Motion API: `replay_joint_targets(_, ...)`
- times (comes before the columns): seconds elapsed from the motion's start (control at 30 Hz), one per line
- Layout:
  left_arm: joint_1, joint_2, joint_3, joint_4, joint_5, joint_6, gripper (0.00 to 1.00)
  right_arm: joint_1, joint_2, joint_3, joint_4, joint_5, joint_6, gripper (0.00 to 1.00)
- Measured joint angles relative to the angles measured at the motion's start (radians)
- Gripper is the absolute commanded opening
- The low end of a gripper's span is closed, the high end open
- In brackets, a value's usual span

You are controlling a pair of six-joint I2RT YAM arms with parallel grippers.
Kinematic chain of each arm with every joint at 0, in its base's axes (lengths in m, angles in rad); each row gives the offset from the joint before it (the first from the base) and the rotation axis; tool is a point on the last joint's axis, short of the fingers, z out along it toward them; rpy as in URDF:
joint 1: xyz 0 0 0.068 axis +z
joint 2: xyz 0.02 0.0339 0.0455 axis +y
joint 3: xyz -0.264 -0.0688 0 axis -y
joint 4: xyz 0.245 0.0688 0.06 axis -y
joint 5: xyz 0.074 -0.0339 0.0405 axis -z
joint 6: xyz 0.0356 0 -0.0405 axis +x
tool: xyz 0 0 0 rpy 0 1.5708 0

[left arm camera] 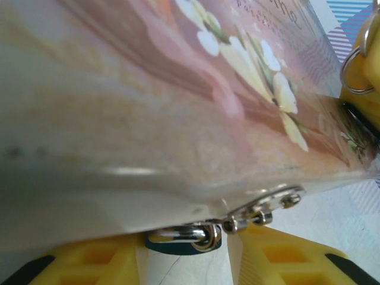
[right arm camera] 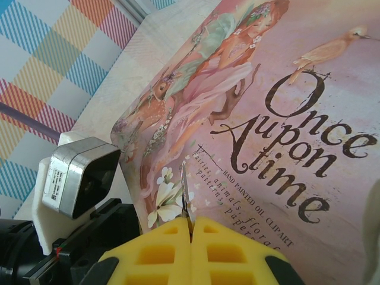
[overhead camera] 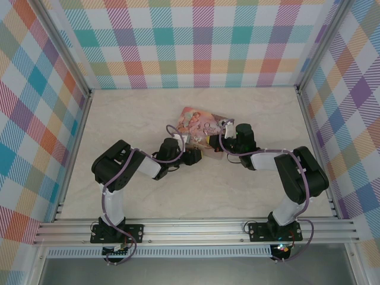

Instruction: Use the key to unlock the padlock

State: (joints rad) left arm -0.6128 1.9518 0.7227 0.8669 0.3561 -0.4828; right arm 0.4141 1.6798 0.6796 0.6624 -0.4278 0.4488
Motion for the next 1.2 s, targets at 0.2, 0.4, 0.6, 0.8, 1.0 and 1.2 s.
replay_joint_targets(0.2, -0.007, -0.002, 0.0, -0.005, -0.027, 0.0, 0.3, 0.0, -0.009, -0.008, 0.0, 0.0, 0.0, 0.02)
replay_joint_targets(0.4, -0.019, -0.029, 0.002, -0.05, -0.075, -0.005, 0.29, 0.001, -0.068, -0.047, -0.033, 0.013, -0.019, 0.02)
replay_joint_targets(0.6, -0.03, -0.062, 0.004, -0.111, -0.093, -0.077, 0.26, 0.006, -0.196, -0.125, -0.125, 0.04, -0.082, 0.03)
replay_joint_targets(0.8, -0.04, -0.089, 0.02, -0.185, -0.093, -0.169, 0.23, 0.062, -0.337, -0.227, -0.203, 0.102, -0.164, 0.03)
replay_joint_targets(1.0, -0.042, -0.118, 0.042, -0.254, -0.084, -0.268, 0.23, 0.184, -0.338, -0.295, -0.243, 0.187, -0.23, 0.03)
replay_joint_targets(1.2, -0.046, -0.137, 0.051, -0.299, -0.069, -0.351, 0.22, 0.237, -0.257, -0.297, -0.237, 0.257, -0.292, 0.03)
